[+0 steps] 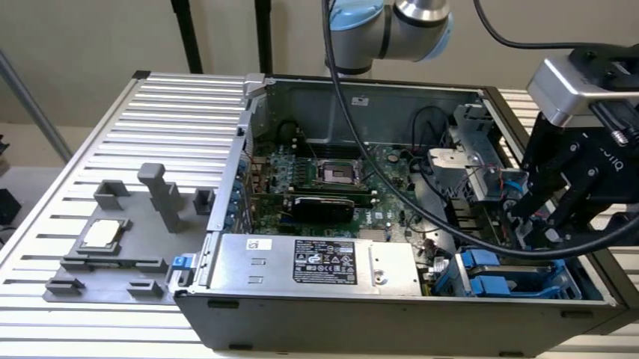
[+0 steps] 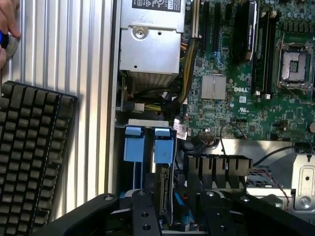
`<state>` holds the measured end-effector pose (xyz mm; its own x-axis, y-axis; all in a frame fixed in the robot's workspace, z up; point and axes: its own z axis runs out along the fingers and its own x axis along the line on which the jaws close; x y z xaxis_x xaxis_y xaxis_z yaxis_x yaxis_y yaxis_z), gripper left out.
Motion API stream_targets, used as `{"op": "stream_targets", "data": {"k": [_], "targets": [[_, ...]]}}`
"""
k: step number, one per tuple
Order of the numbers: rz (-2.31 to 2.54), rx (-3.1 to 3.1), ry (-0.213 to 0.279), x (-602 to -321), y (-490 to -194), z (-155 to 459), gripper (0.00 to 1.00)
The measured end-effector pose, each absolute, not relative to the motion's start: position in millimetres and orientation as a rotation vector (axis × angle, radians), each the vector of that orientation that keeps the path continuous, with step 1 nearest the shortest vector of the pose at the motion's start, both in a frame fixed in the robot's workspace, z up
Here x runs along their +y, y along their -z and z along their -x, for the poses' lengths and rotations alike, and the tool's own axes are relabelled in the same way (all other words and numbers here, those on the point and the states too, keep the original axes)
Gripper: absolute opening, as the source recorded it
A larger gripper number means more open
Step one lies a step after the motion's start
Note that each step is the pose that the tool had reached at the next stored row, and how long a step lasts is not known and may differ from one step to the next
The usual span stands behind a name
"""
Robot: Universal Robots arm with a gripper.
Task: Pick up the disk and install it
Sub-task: 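Insert the disk into the insertion slot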
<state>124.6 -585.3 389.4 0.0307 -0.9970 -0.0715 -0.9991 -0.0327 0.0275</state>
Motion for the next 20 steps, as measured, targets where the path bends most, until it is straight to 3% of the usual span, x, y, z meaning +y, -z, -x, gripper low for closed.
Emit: {"op": "stream_targets", "data": {"k": [20], "targets": [[2.241,2.157,-0.113,-583,-374,-171,0.40]]}}
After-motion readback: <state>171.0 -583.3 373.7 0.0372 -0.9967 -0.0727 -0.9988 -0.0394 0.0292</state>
